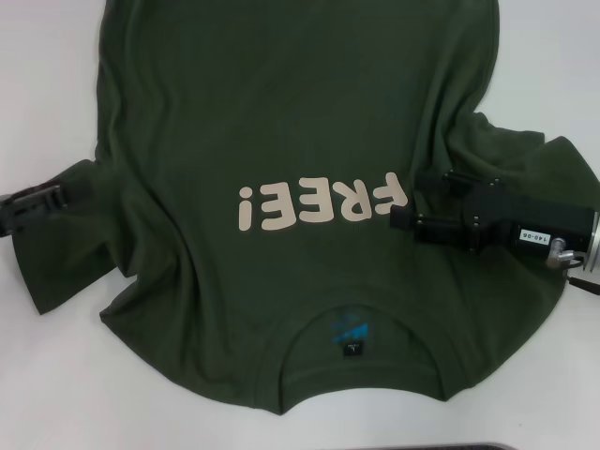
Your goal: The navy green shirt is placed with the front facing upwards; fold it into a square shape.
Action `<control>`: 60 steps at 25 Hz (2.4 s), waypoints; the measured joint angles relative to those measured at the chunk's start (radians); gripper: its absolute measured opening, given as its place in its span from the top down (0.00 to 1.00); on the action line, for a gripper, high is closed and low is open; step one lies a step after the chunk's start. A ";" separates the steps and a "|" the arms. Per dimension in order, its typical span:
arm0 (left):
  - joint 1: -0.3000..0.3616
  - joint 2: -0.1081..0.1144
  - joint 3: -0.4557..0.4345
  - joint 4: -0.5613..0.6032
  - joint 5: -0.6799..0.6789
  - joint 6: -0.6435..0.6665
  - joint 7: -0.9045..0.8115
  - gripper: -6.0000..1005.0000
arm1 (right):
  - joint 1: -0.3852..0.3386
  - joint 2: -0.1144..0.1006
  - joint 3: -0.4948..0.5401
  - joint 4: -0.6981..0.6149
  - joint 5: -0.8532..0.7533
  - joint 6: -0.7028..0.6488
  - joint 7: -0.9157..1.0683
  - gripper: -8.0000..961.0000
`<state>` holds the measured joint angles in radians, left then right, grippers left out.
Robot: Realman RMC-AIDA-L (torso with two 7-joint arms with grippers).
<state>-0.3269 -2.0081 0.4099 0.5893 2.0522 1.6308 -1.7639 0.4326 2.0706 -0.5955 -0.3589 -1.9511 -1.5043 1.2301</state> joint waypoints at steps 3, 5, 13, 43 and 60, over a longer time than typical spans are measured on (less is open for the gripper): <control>0.006 0.007 -0.035 0.017 0.038 -0.001 -0.023 0.24 | 0.000 -0.002 0.001 0.000 0.000 -0.004 0.000 0.05; 0.014 0.009 -0.054 0.037 0.058 -0.004 -0.035 0.25 | 0.000 -0.003 0.001 0.000 0.000 -0.005 0.000 0.05; 0.046 0.010 -0.090 0.077 0.078 -0.032 -0.052 0.26 | 0.000 -0.004 0.003 0.000 0.000 -0.003 0.000 0.05; 0.027 0.002 -0.068 0.041 0.199 -0.078 -0.055 0.31 | -0.009 -0.006 0.013 0.000 0.000 -0.008 0.002 0.05; 0.011 -0.001 -0.079 0.031 0.195 -0.114 -0.064 0.34 | -0.009 -0.006 0.013 0.000 0.000 -0.011 0.002 0.05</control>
<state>-0.3155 -2.0095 0.3308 0.6198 2.2472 1.5164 -1.8278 0.4233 2.0647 -0.5829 -0.3590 -1.9512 -1.5151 1.2318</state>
